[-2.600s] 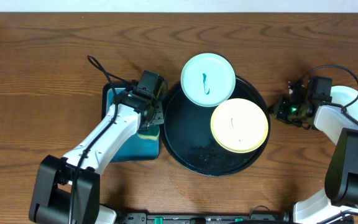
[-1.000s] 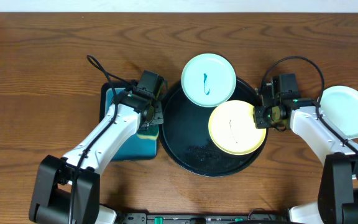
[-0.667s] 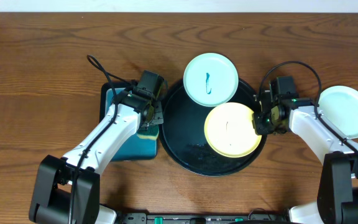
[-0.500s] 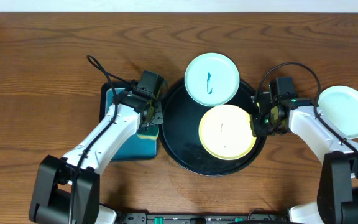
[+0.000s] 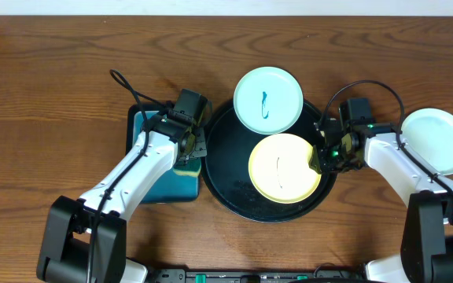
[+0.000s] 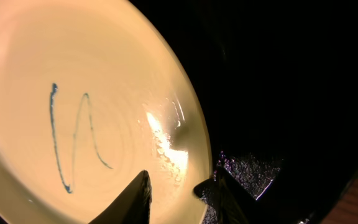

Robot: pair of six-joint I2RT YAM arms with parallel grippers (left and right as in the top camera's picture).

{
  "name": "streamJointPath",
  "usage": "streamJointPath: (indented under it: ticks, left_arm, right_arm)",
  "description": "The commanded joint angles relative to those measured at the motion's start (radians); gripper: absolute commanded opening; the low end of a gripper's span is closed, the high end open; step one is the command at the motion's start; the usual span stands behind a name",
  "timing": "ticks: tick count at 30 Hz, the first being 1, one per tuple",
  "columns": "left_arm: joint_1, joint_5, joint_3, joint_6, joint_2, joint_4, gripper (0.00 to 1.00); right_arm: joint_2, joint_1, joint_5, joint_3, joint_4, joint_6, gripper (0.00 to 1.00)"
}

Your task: Clean dirty plates on tray and stack at the side

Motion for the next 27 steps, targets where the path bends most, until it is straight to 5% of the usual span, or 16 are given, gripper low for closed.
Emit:
streamJointPath:
  ticks: [1,27]
  left_arm:
    - [-0.001,0.003,-0.011,0.017,0.003,-0.001,0.08]
    - [-0.001,0.003,-0.011,0.017,0.003,-0.001,0.07]
  right_arm:
    - [-0.027,0.007,-0.013,0.048,-0.008,0.001,0.34]
    - [-0.045,0.01,0.032,-0.025,0.055,0.036,0.36]
